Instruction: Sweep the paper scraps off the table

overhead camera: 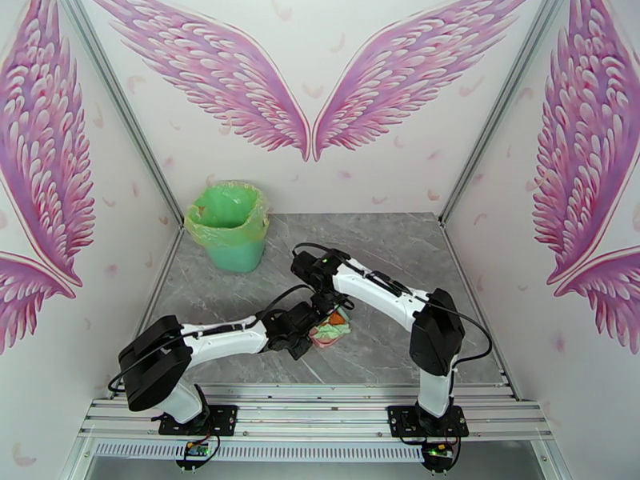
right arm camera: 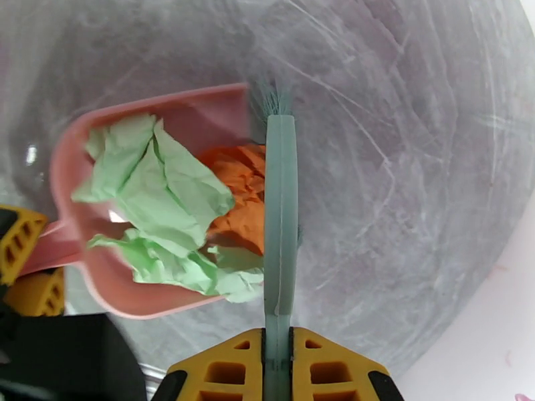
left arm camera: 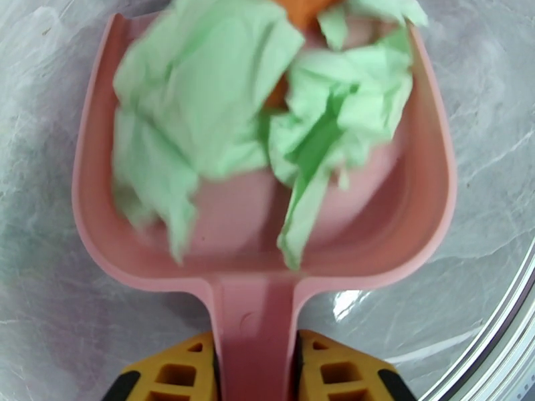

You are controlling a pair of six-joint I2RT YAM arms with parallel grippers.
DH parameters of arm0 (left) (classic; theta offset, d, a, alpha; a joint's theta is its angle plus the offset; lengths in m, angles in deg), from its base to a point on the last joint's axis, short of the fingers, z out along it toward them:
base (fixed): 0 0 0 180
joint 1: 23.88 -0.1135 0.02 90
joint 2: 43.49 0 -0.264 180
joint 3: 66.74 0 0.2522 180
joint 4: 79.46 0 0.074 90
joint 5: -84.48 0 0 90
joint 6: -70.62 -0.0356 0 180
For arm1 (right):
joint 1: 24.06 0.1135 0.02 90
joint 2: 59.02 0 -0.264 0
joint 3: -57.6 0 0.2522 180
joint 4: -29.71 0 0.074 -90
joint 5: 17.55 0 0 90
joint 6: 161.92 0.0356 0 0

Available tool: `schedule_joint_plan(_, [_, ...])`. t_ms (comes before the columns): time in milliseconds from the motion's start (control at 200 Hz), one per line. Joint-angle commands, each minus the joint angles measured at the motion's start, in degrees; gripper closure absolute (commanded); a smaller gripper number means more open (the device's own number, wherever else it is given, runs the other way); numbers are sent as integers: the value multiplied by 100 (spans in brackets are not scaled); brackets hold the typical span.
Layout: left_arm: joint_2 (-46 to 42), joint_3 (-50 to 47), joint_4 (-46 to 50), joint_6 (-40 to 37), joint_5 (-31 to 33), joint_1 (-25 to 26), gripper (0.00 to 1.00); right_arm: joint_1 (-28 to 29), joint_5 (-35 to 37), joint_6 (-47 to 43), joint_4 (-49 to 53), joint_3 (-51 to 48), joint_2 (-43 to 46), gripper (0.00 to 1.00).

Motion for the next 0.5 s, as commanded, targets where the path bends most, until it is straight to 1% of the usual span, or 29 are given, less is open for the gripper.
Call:
schedule_joint_plan(0, [24, -60, -416, 15, -123, -35, 100, 85, -442, 263, -119, -68, 294, 100])
schedule_joint_plan(95, [-54, -189, -563, 42, -132, -34, 100, 79, -362, 320, -51, -82, 460, 100])
schedule_joint_plan(210, [-185, -359, -685, 76, -115, -38, 100, 51, -61, 392, 149, -11, 713, 100])
schedule_joint_plan(495, [-601, -710, -976, 166, -98, -34, 100, -322, 722, 600, 608, 361, 1706, 100])
